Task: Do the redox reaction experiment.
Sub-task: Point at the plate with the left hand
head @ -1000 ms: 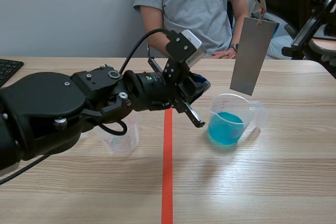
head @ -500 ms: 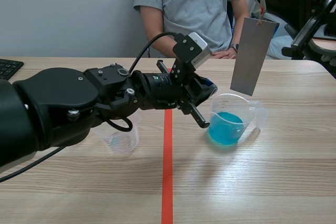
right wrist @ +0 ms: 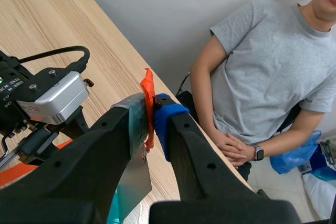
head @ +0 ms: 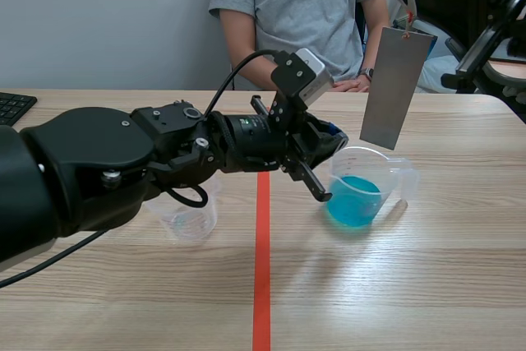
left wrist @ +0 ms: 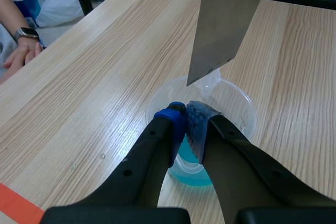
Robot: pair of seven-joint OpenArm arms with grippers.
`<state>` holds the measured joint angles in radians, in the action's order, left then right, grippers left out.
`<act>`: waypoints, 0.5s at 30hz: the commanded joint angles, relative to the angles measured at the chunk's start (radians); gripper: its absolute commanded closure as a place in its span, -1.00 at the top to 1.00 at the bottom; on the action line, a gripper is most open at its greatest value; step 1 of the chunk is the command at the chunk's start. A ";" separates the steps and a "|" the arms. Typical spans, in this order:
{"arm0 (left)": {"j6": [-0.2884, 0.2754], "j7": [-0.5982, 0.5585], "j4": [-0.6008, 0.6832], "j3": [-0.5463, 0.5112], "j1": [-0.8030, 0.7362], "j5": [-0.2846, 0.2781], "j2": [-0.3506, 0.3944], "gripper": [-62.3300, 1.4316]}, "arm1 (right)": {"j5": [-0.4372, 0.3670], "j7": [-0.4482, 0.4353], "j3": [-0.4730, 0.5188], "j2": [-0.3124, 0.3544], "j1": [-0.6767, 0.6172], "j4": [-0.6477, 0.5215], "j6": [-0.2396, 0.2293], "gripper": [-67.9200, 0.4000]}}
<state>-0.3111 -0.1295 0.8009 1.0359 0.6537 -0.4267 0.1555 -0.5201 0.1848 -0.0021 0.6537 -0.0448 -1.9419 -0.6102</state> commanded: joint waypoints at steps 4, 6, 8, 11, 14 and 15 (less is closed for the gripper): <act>0.002 -0.021 0.025 -0.003 0.011 -0.004 -0.008 -0.83 | -0.004 -0.004 0.001 0.000 0.017 -0.007 0.007 -0.95; 0.002 -0.021 0.025 -0.003 0.011 -0.004 -0.009 -0.83 | -0.004 -0.004 0.001 0.000 0.017 -0.007 0.007 -0.95; 0.005 -0.021 0.025 -0.003 0.011 -0.004 -0.012 -0.83 | -0.004 -0.004 0.001 0.000 0.017 -0.007 0.007 -0.95; 0.010 -0.020 0.025 -0.003 0.011 -0.004 -0.014 -0.83 | -0.004 -0.004 0.001 0.000 0.017 -0.007 0.007 -0.95; 0.010 -0.021 0.025 -0.003 0.011 -0.004 -0.014 -0.83 | -0.004 -0.004 0.001 0.000 0.017 -0.007 0.007 -0.95; 0.010 -0.021 0.025 -0.003 0.011 -0.004 -0.014 -0.83 | -0.004 -0.004 0.001 0.000 0.017 -0.007 0.007 -0.95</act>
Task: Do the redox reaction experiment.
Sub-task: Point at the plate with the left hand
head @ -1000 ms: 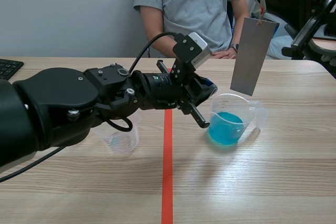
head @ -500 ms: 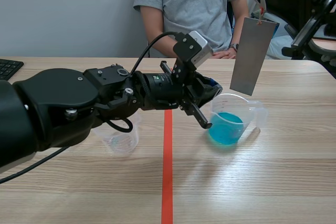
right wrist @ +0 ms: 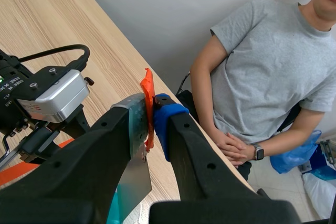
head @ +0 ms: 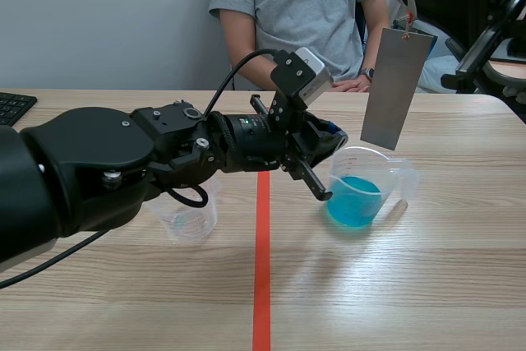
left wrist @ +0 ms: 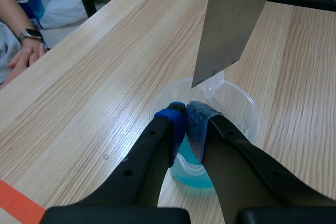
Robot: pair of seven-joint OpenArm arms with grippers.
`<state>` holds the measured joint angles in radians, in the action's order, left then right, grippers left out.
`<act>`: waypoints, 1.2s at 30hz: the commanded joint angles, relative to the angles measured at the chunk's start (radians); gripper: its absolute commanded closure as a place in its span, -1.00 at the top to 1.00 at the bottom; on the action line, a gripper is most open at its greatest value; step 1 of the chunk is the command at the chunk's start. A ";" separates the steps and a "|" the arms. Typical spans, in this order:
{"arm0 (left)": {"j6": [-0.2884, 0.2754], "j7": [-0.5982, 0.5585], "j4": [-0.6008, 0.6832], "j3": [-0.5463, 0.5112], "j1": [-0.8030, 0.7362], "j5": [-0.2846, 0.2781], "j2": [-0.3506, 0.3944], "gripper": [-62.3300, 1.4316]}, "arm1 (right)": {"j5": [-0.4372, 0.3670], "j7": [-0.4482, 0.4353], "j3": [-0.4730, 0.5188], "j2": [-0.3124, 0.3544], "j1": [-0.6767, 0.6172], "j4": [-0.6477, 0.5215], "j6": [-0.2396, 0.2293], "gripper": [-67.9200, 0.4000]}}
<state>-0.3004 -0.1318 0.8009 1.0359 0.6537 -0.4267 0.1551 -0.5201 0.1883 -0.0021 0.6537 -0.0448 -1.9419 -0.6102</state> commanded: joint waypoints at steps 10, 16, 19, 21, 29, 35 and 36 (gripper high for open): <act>-0.001 -0.029 0.025 -0.003 0.011 -0.004 -0.013 -0.83 | -0.004 -0.008 0.001 0.000 0.017 -0.007 0.007 -0.95; -0.001 -0.030 0.025 -0.003 0.006 -0.004 -0.003 -0.83 | -0.004 -0.007 0.001 0.000 0.017 -0.007 0.007 -0.95; 0.001 -0.039 0.034 -0.004 -0.003 -0.011 0.031 -0.83 | -0.004 -0.008 0.001 0.000 0.017 -0.007 0.007 -0.95; 0.021 -0.052 0.070 -0.006 -0.026 -0.021 0.082 -0.83 | -0.004 -0.008 0.001 0.000 0.017 -0.007 0.007 -0.95; 0.029 -0.052 0.348 -0.224 -0.286 -0.104 0.404 -0.83 | -0.004 -0.007 0.001 0.000 0.016 -0.007 0.007 -0.95; 0.048 -0.060 0.565 -0.487 -0.644 -0.177 0.631 -0.83 | -0.004 -0.007 0.001 0.000 0.016 -0.007 0.007 -0.95; 0.068 -0.060 0.589 -0.535 -0.716 -0.184 0.653 -0.83 | -0.004 -0.007 0.001 0.000 0.017 -0.007 0.007 -0.95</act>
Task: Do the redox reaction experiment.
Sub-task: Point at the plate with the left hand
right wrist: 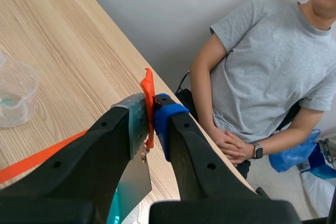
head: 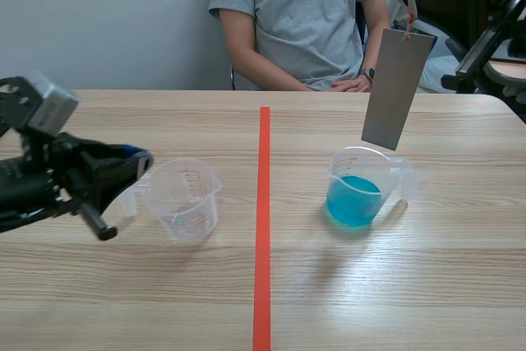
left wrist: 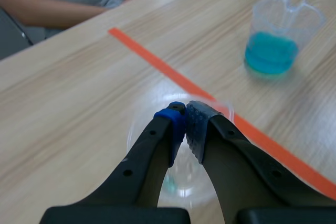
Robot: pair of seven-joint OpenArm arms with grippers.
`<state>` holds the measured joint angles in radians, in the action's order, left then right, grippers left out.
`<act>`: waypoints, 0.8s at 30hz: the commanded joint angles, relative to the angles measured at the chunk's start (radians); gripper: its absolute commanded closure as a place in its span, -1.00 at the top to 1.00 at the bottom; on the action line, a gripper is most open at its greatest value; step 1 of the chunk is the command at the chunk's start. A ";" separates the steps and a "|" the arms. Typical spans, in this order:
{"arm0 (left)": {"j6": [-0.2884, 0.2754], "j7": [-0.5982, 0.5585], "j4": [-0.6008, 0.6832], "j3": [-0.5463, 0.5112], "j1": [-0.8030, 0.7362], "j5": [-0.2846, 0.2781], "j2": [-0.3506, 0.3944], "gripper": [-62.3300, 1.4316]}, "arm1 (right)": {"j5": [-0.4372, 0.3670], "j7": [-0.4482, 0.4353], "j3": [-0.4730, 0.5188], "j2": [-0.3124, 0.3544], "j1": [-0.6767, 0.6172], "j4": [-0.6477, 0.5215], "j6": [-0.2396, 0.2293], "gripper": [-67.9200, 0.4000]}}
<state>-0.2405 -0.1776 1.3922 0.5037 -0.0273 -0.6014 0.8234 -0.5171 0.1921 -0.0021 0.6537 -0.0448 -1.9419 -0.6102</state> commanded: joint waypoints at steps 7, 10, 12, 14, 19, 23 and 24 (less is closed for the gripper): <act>0.075 -0.017 0.039 -0.328 -0.521 -0.009 -0.027 -0.83 | -0.007 -0.011 0.001 0.000 0.017 -0.007 0.006 -0.95; 0.075 -0.025 0.039 -0.445 -0.688 -0.009 -0.098 -0.83 | -0.007 -0.011 0.001 0.000 0.017 -0.007 0.000 -0.95; 0.079 -0.052 0.039 -0.499 -0.773 -0.008 -0.148 -0.83 | -0.007 -0.011 0.001 0.000 0.016 -0.007 -0.009 -0.95; 0.094 -0.080 0.039 -0.539 -0.846 -0.008 -0.191 -0.83 | -0.007 -0.011 0.001 0.000 0.016 -0.007 -0.009 -0.95; 0.102 -0.099 0.039 -0.586 -0.964 -0.008 -0.264 -0.83 | -0.007 -0.011 0.001 0.000 0.016 -0.006 -0.009 -0.95; 0.104 -0.094 0.039 -0.586 -1.012 -0.008 -0.298 -0.83 | -0.007 -0.018 0.001 0.000 0.016 0.016 -0.011 -0.95; 0.104 -0.094 0.039 -0.586 -1.020 -0.008 -0.307 -0.83 | -0.007 -0.023 0.001 0.000 0.016 0.026 -0.012 -0.95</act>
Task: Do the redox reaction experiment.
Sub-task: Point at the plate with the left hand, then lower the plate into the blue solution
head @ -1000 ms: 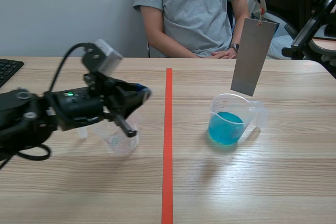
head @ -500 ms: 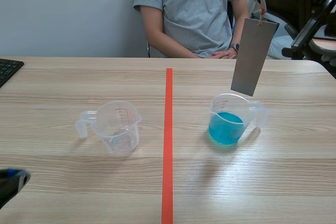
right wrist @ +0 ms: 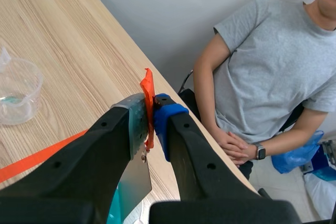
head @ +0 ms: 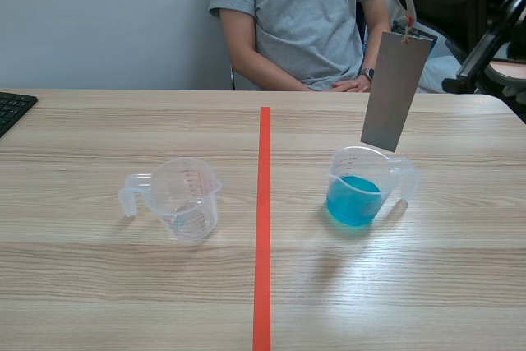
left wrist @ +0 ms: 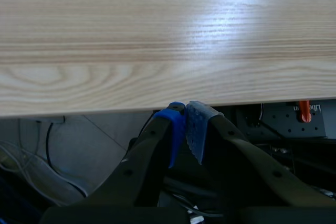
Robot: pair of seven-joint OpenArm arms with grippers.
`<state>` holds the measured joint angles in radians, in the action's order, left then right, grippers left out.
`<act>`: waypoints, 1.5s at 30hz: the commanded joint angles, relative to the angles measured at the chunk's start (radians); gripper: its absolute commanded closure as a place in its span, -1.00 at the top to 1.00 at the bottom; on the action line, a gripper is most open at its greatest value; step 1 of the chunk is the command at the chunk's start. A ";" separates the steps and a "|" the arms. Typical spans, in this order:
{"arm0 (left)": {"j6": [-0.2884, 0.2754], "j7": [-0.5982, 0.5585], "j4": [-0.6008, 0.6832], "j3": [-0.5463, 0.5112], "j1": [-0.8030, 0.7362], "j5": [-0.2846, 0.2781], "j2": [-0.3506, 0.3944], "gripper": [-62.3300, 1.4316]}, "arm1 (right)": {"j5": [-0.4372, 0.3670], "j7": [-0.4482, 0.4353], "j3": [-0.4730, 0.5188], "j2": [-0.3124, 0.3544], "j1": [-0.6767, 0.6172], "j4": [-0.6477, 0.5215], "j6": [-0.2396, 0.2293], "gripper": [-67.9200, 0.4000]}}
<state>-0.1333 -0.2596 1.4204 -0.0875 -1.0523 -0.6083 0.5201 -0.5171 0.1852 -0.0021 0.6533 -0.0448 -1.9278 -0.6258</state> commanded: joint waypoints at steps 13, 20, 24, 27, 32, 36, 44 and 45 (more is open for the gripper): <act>0.001 -0.006 -0.014 0.005 -0.003 -0.002 -0.076 -0.83 | -0.005 -0.111 -0.021 0.000 0.018 0.118 -0.030 -0.95; 0.001 -0.006 -0.014 0.005 0.009 -0.002 -0.076 -0.83 | 0.027 -0.158 -0.063 0.000 0.027 0.162 -0.029 -0.95; 0.001 -0.006 -0.014 0.005 0.025 -0.002 -0.076 -0.83 | 0.043 -0.202 -0.082 0.000 0.031 0.200 -0.029 -0.95; 0.001 -0.006 -0.014 0.005 0.031 -0.002 -0.076 -0.83 | 0.050 -0.226 -0.098 -0.001 0.040 0.228 -0.030 -0.95; 0.001 -0.006 -0.014 0.005 0.031 -0.002 -0.076 -0.83 | 0.092 -0.238 -0.130 -0.030 0.073 0.282 -0.029 -0.95; 0.001 -0.006 -0.014 0.005 0.031 -0.002 -0.076 -0.83 | 0.124 -0.250 -0.149 -0.056 0.081 0.315 -0.029 -0.95; 0.001 -0.006 -0.014 0.005 0.031 -0.002 -0.076 -0.83 | 0.203 -0.276 -0.172 -0.103 0.090 0.388 -0.029 -0.95; 0.001 -0.006 -0.014 0.005 0.031 -0.002 -0.076 -0.83 | 0.204 -0.283 -0.179 -0.107 0.093 0.405 -0.030 -0.95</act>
<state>-0.1307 -0.2554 1.3956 -0.0856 -1.0149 -0.6083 0.4408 -0.2989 -0.0715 -0.1761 0.5449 0.0219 -1.5318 -0.6624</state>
